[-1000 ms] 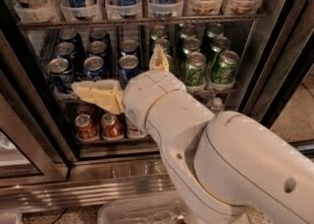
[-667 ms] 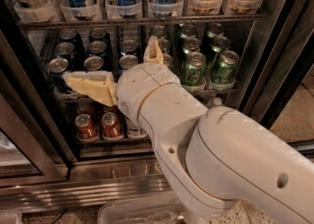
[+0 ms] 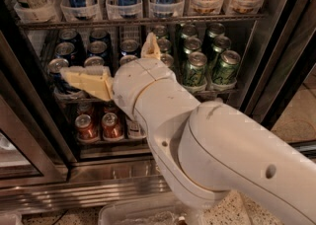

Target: Pick 7up can from top shelf of fridge

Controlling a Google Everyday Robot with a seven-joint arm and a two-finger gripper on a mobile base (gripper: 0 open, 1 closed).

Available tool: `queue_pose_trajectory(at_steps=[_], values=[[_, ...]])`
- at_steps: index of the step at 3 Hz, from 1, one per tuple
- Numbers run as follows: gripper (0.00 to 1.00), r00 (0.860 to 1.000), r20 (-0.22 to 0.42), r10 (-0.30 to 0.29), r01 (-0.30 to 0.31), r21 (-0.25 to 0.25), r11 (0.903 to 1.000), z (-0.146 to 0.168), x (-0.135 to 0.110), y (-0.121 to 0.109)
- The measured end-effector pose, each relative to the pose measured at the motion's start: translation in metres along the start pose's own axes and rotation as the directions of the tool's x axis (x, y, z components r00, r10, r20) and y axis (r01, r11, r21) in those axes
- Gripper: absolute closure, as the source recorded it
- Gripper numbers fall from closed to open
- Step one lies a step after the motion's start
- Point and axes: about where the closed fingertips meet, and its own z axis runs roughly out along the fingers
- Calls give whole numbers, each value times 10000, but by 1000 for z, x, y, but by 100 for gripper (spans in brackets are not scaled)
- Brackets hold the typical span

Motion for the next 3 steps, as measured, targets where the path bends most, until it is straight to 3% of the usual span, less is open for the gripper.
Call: queue_pose_trajectory(at_steps=[1,2,3], values=[[0,9997,56,-249,248,194,9995,26,-7,9],[0,9982,351,-491,486,139,9987,69,-22,50],[0,9982,351,-492,487,139,9987,69,-22,50]])
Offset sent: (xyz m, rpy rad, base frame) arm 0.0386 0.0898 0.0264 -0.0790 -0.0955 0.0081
